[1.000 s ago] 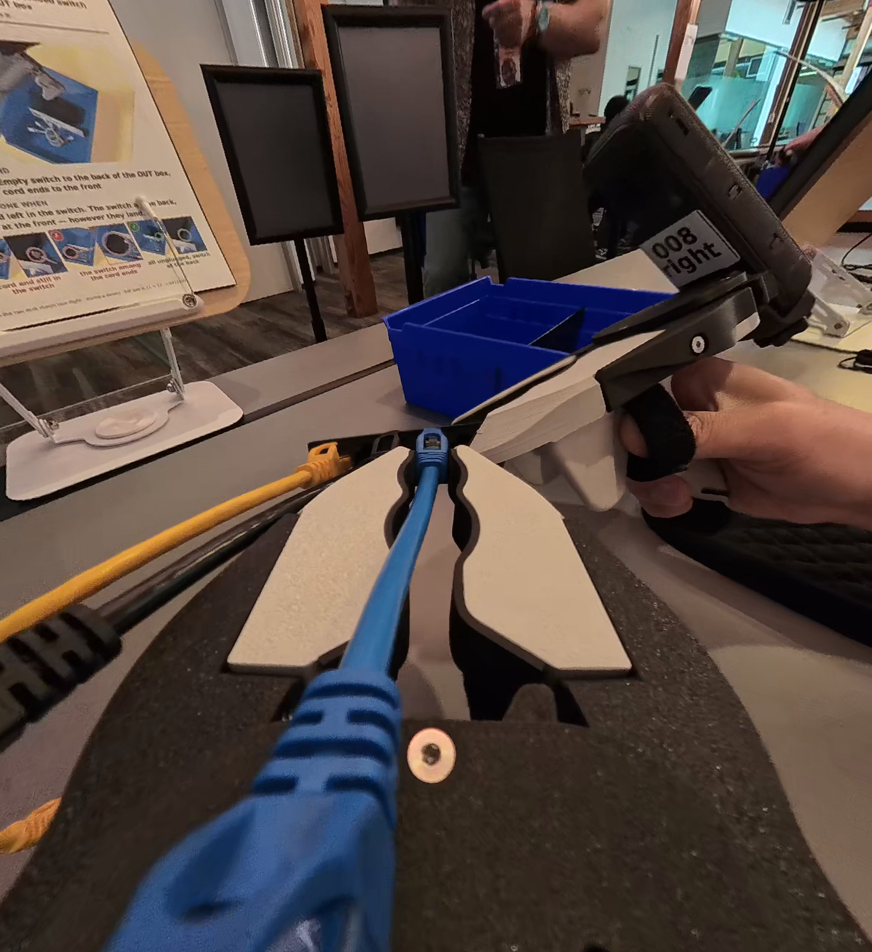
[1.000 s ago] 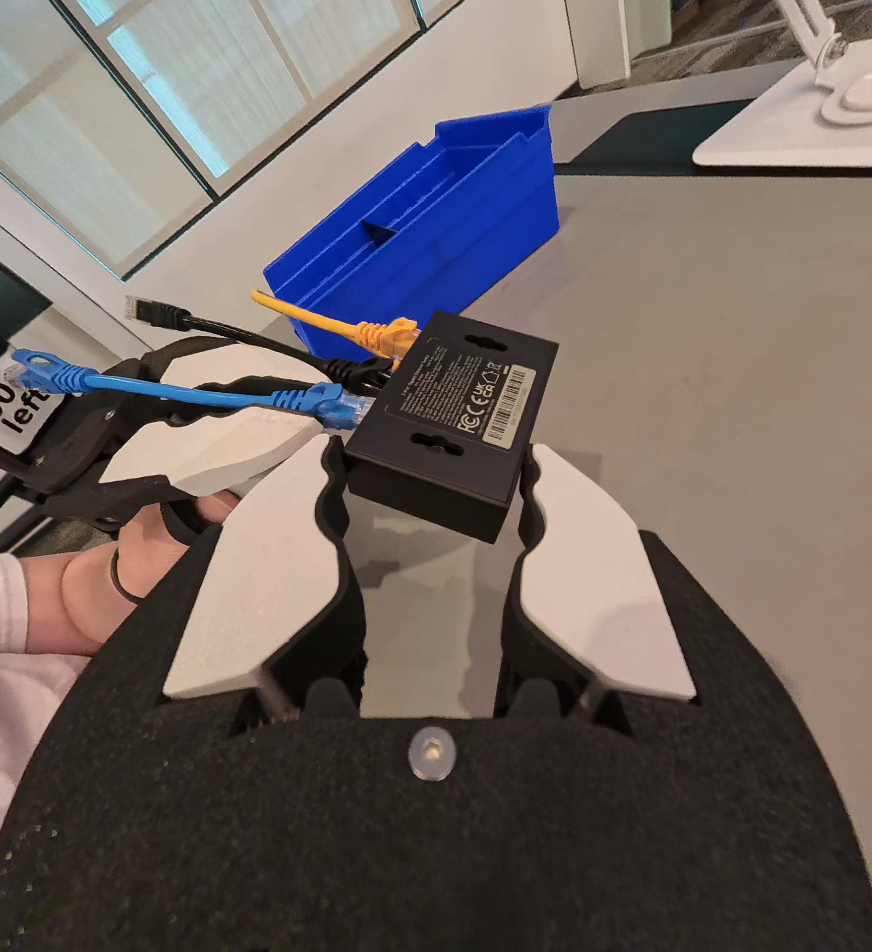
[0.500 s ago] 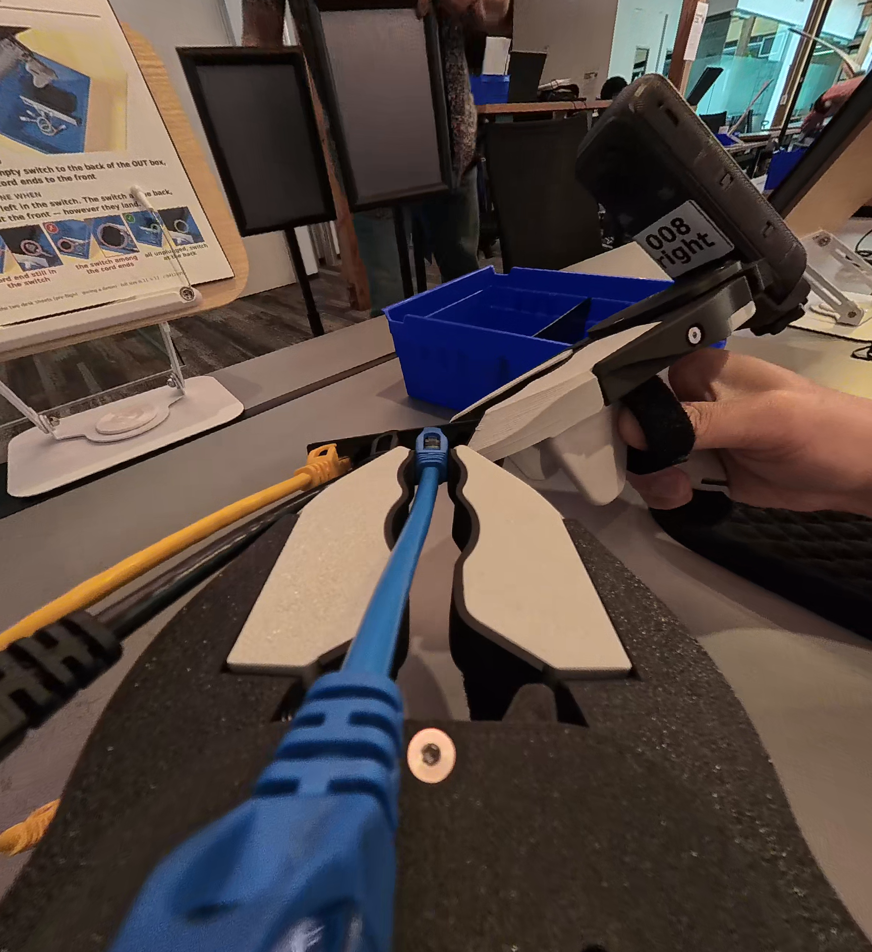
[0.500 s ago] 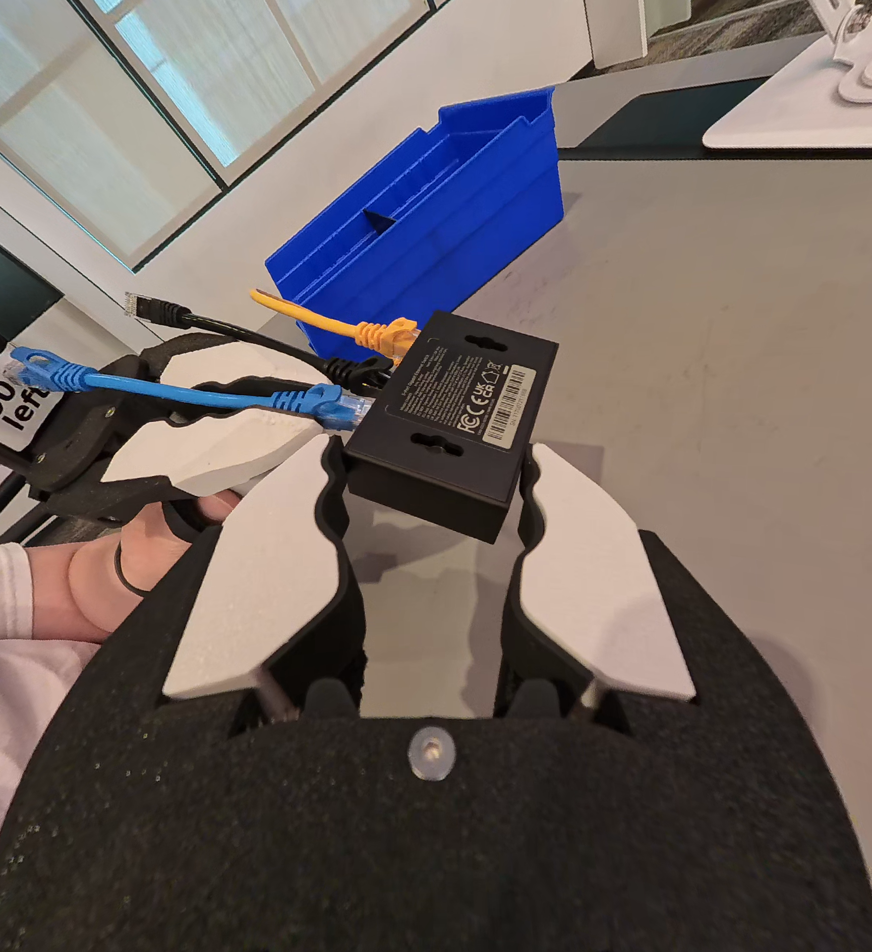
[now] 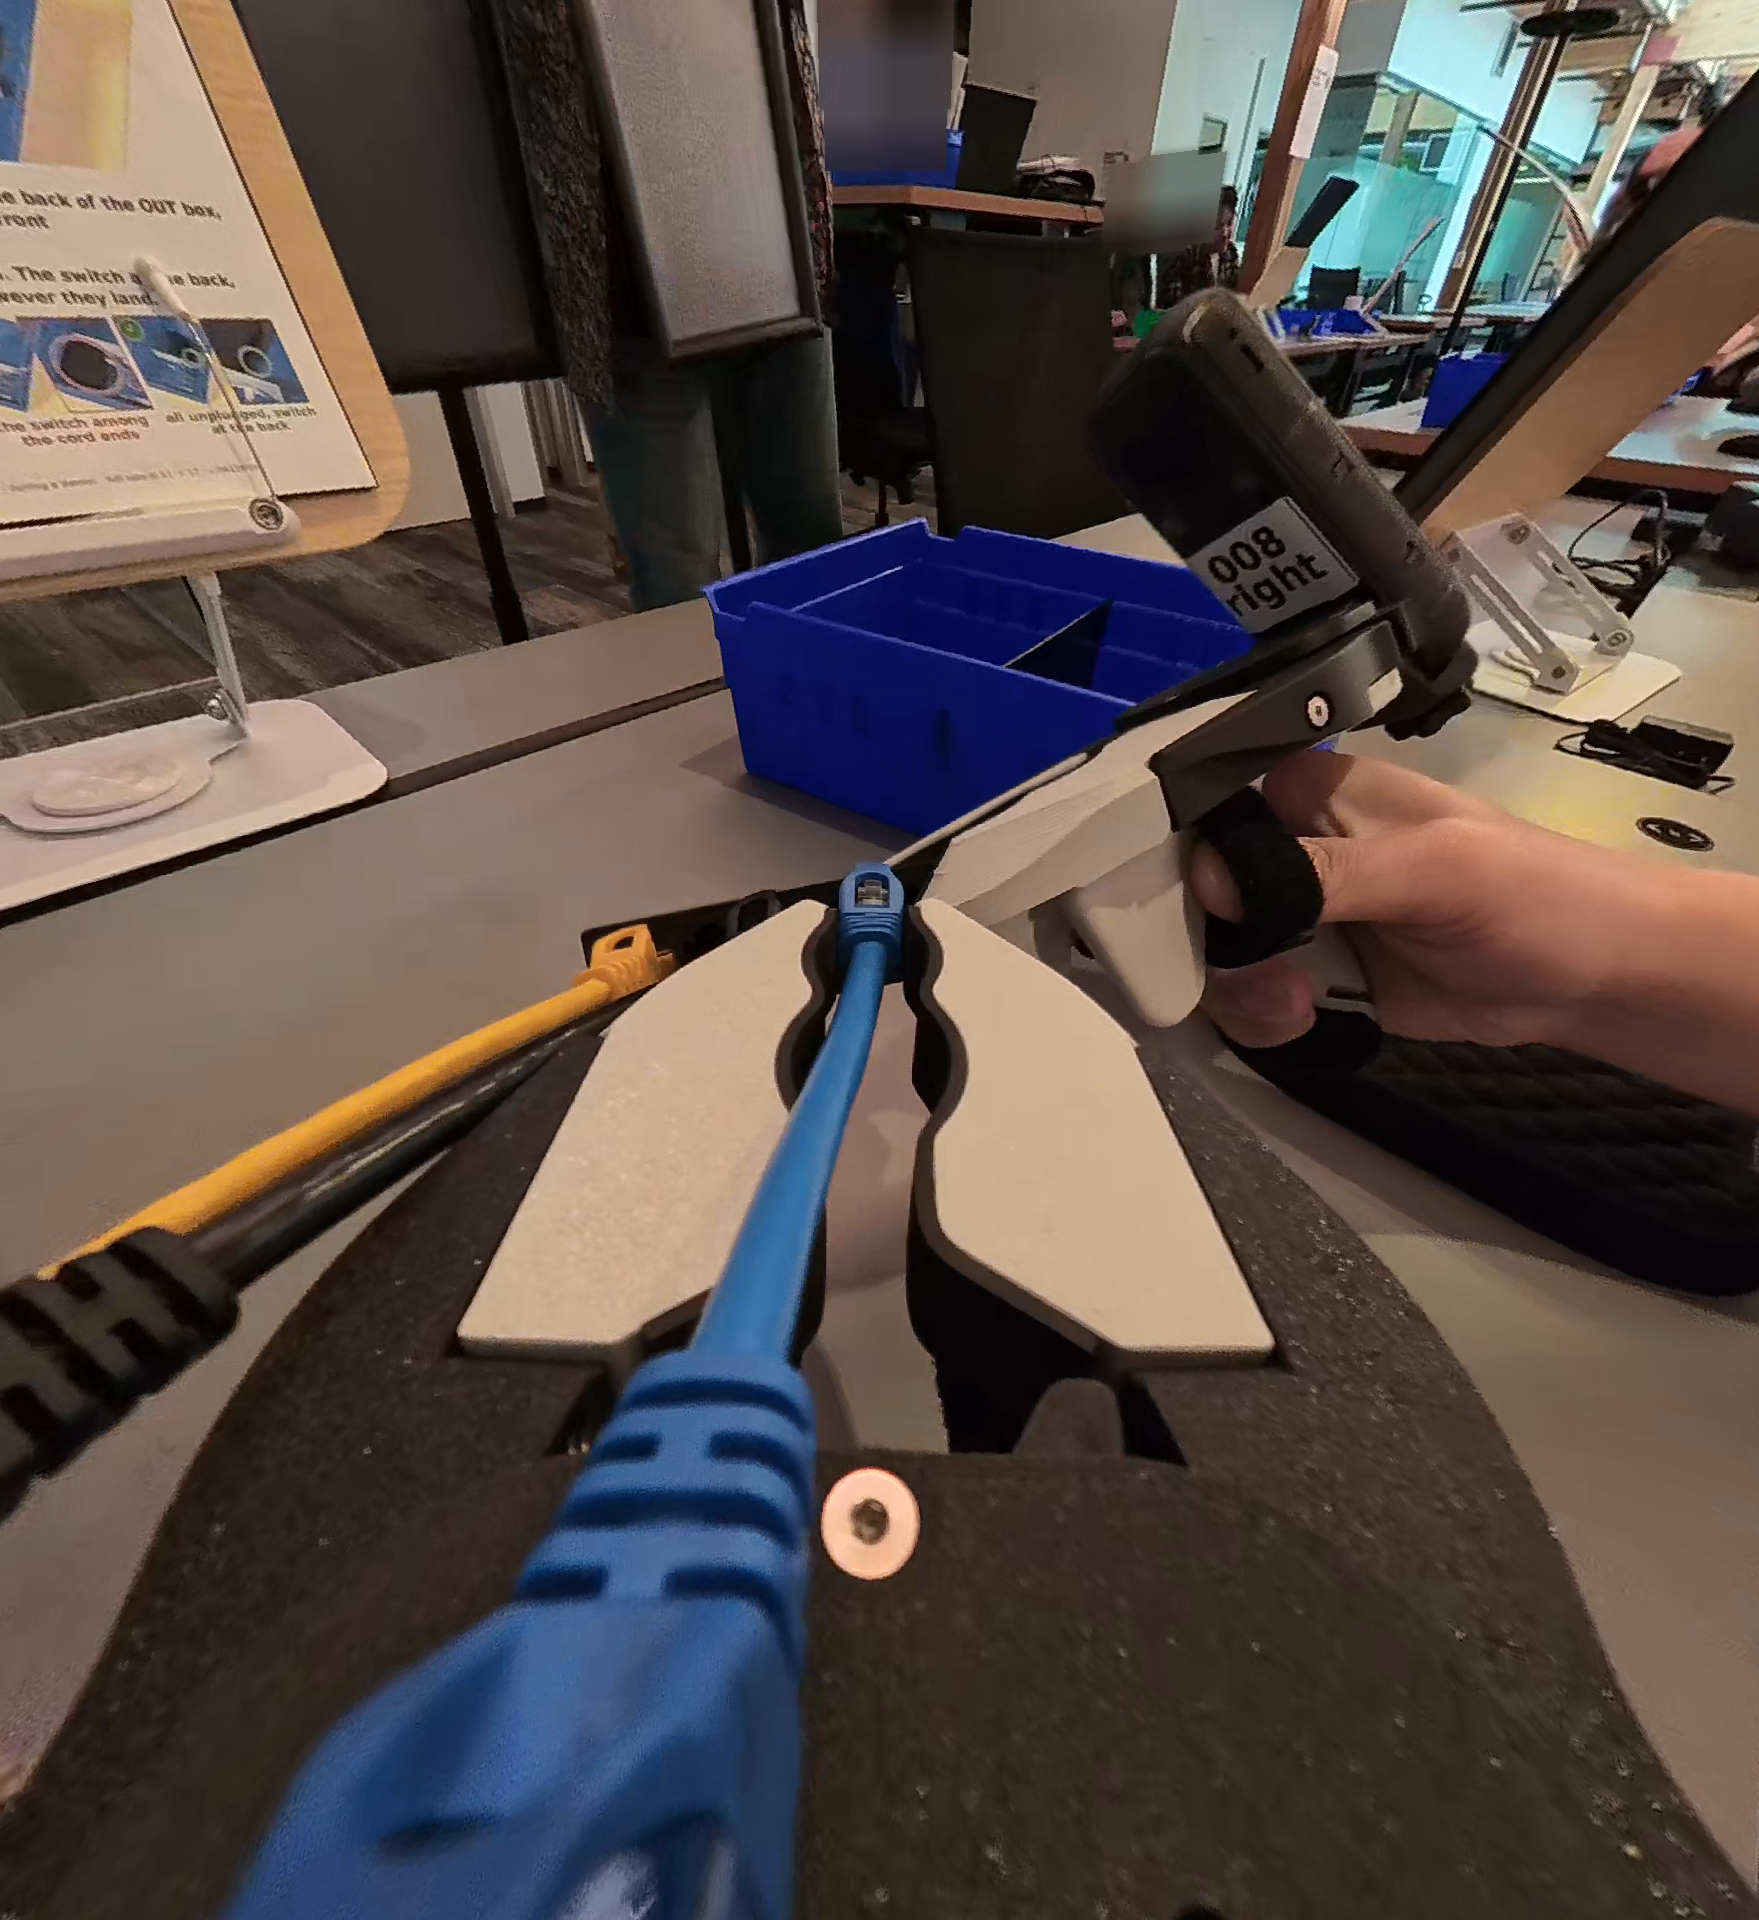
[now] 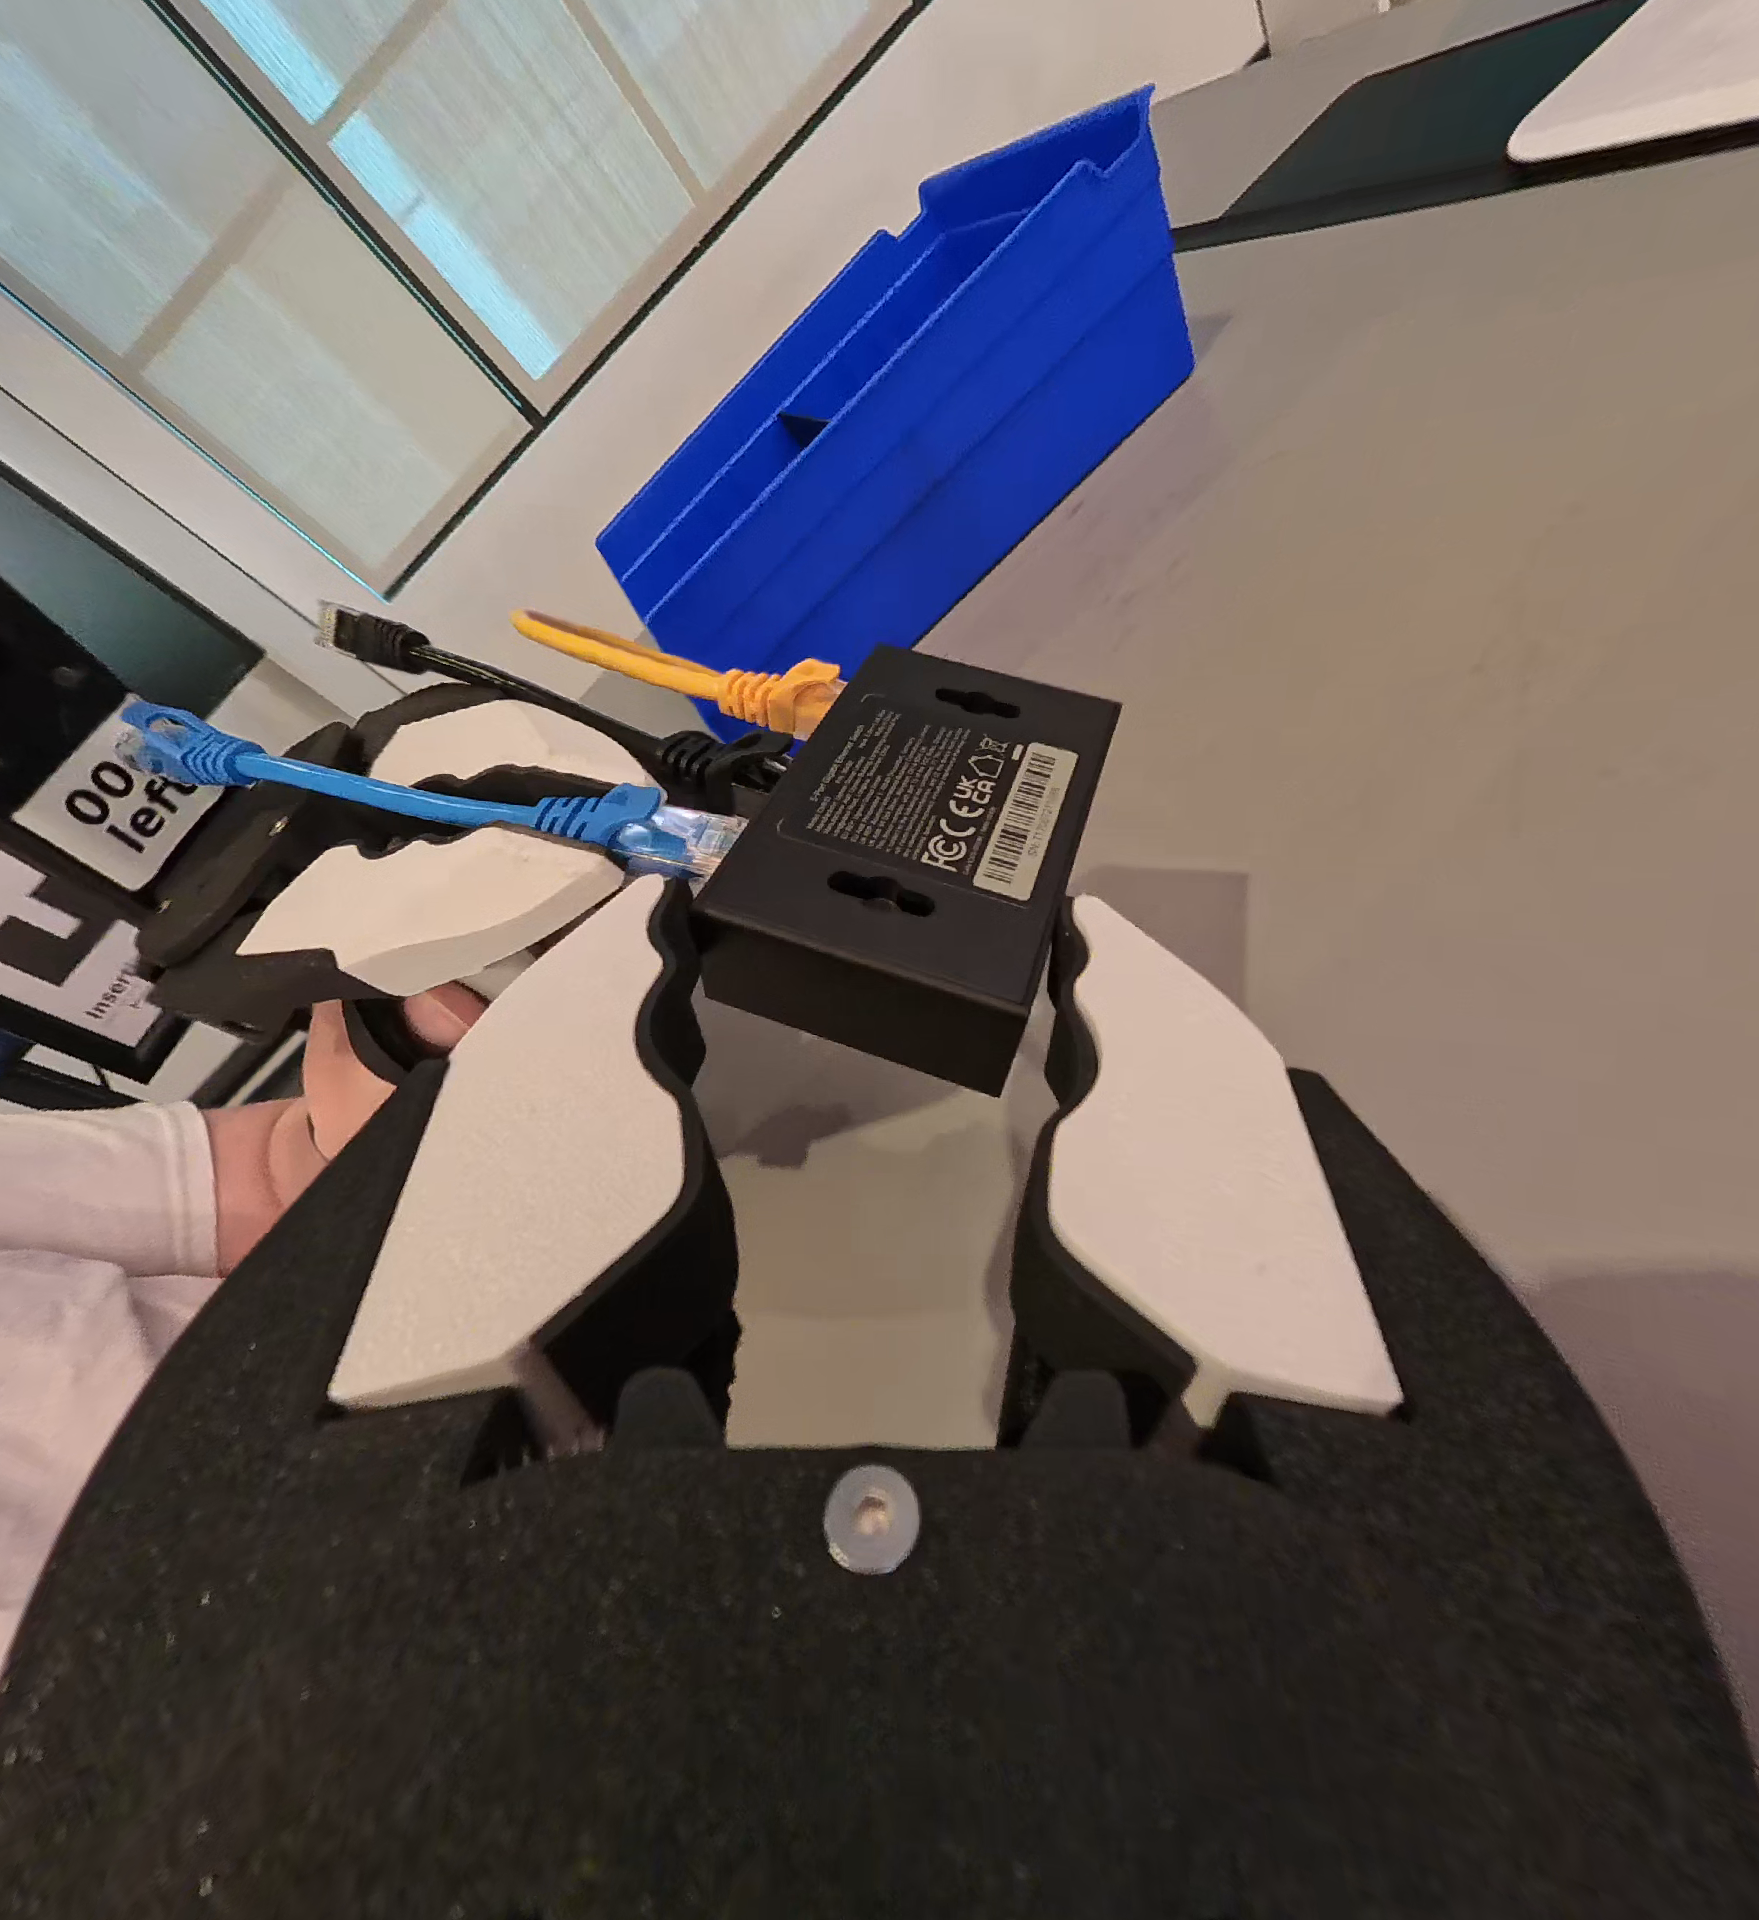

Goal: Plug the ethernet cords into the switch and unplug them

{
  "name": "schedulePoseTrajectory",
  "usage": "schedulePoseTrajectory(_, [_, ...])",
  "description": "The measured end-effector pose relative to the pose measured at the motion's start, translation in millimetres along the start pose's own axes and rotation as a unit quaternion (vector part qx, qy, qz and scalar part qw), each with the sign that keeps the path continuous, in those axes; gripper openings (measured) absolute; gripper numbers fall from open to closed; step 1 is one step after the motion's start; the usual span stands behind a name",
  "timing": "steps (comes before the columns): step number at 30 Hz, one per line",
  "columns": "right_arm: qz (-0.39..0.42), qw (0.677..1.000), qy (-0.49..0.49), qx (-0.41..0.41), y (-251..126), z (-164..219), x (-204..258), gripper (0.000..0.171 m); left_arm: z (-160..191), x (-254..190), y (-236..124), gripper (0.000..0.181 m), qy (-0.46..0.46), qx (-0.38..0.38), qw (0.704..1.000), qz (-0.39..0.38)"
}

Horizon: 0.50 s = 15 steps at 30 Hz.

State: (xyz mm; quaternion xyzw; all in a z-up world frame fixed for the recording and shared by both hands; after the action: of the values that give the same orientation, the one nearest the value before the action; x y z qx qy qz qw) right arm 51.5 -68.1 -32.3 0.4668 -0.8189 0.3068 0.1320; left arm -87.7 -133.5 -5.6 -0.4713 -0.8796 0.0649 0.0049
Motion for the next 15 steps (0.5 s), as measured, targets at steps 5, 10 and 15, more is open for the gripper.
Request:
schedulePoseTrajectory(5, [-0.021, 0.999, 0.028, 0.013, 3, 6, -3, 0.064, 3, -1, -1, 0.011, -0.011, 0.004, 1.000, 0.006])
schedulePoseTrajectory(10, [-0.040, 0.998, 0.051, 0.016, 5, 10, -4, 0.064, 5, 0, 1, 0.011, -0.018, 0.006, 1.000, 0.008])
schedulePoseTrajectory(15, [-0.036, 0.997, 0.062, 0.037, 7, 20, -10, 0.063, 15, -1, 3, 0.011, -0.036, 0.022, 0.999, 0.012])
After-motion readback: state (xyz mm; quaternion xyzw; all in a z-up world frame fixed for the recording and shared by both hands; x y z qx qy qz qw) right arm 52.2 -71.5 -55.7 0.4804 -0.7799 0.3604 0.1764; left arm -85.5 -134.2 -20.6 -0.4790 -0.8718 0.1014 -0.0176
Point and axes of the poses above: each gripper's, where its closed fingertips meet, y out along the fingers, z out of its underside, x = y × z across the jaws, the point moved 8 cm from there along -y, back along the fingers, and after that the axes turned 14 degrees about z, right-handed, at the moved point
